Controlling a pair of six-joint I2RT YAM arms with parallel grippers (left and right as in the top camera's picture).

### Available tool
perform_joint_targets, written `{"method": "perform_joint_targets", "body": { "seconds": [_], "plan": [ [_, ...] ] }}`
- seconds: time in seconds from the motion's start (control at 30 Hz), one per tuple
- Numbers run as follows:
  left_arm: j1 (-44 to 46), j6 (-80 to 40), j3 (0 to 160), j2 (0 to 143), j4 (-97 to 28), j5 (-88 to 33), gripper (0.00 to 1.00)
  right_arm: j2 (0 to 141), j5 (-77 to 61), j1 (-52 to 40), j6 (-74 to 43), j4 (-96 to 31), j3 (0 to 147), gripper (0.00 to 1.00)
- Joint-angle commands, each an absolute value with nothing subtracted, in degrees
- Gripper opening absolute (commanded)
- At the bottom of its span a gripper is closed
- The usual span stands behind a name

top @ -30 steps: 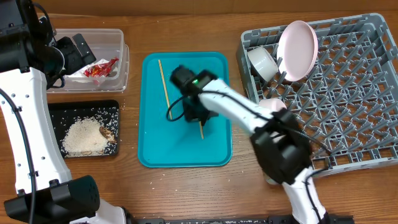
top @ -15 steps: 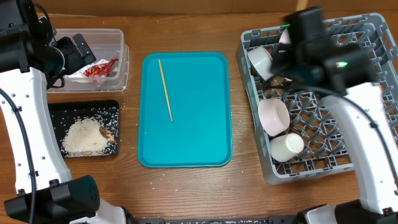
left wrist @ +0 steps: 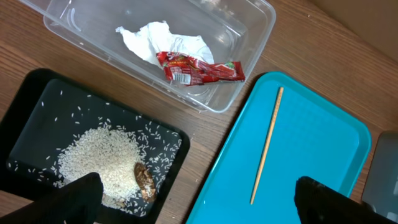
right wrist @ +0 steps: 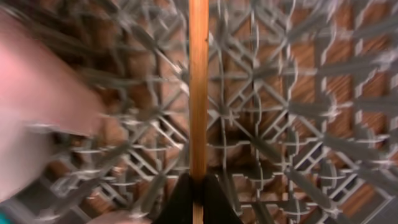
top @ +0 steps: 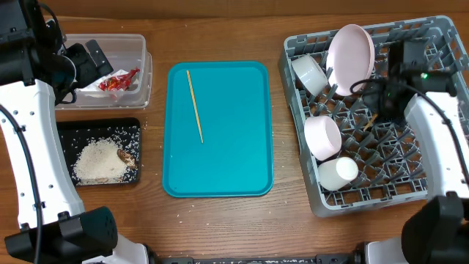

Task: Sort waste into correct bins and load items into the dishwasher
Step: 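Carry the chopstick into the dish rack and release it, then reach the right gripper to the second chopstick and grasp it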

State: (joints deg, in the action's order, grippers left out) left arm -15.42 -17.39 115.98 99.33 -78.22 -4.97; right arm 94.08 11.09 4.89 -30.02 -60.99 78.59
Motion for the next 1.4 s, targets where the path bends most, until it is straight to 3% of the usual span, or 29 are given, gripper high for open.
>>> {"method": "perform_joint_targets", "body": {
  "seconds": [0.0, 0.03, 0.07, 0.3, 0.43, 0.67, 1.03, 1.37],
  "plan": [
    [-15.7, -16.7, 117.3, 99.3, -78.2, -5.4, 1.00, 93.7, 9.1, 5.3, -30.1, -59.2, 75.6, 0.26],
    [-15.7, -16.7, 117.3, 99.3, -78.2, -5.4, 1.00, 93.5, 9.1, 5.3, -30.0, -59.0, 75.9, 0.46],
    [-15.7, -16.7, 117.3, 99.3, -78.2, -5.4, 1.00, 93.5, 9.1, 5.3, -29.9, -59.1, 76.5, 0.50],
    [-15.7, -16.7, 117.3, 99.3, -78.2, -5.4, 1.00, 91.8, 2.3, 4.4, -23.5, -66.0, 91.3, 0.59],
    [-15.7, -16.7, 117.3, 99.3, -78.2, -5.4, 1.00, 91.2, -2.5, -0.3, -22.4, -67.4, 99.6, 0.59],
    [-15.7, -16.7, 117.3, 99.3, -78.1, -5.4, 1.00, 94.5, -3.5, -15.9, -23.4, -60.6, 99.5, 0.60],
    [-15.7, -16.7, 117.3, 99.3, -78.2, -5.4, 1.00, 115.6, -1.3, -36.3, -27.3, -44.7, 98.5, 0.57],
    [-15.7, -16.7, 117.3, 99.3, -78.1, -5.4, 1.00, 127.1, 10.8, -47.9, -25.4, -34.5, 98.5, 0.58]
  ]
}}
